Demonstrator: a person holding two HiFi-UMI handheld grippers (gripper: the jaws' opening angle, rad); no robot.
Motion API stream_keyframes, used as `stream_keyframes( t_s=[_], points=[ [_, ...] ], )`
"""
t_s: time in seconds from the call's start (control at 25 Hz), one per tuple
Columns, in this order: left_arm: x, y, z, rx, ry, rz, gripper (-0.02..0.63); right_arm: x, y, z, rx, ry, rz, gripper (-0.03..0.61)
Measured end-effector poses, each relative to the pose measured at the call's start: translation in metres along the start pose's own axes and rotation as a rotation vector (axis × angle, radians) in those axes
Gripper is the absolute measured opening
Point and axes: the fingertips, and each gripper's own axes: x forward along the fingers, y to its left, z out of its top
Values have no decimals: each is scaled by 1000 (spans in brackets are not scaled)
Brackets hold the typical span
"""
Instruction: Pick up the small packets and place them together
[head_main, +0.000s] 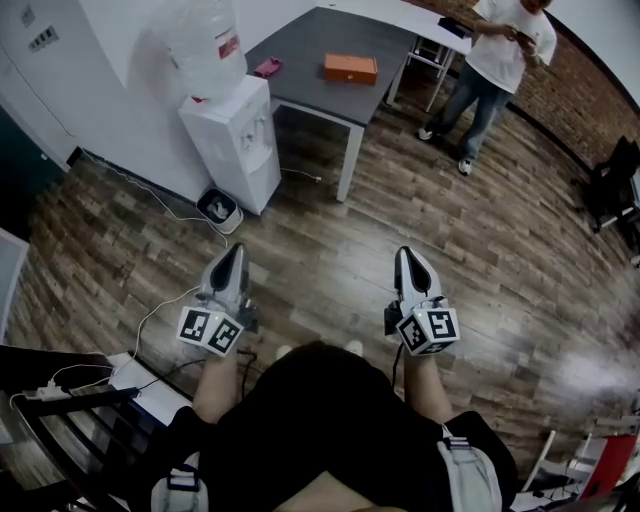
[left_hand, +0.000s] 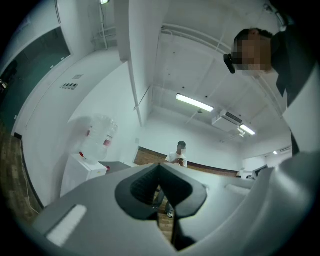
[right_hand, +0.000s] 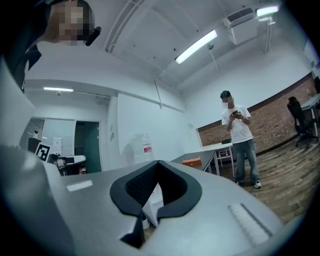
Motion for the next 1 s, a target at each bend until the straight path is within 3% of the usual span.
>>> stream_keyframes(
  t_s=[0.6,1.0],
  points=[
    [-12,39,9,-20,-22,-20,0,19,36,6,37,-41,-13,2],
    [-22,73,6,-56,30,-42,0,24,70,-18,44,6,-51,2]
  ],
)
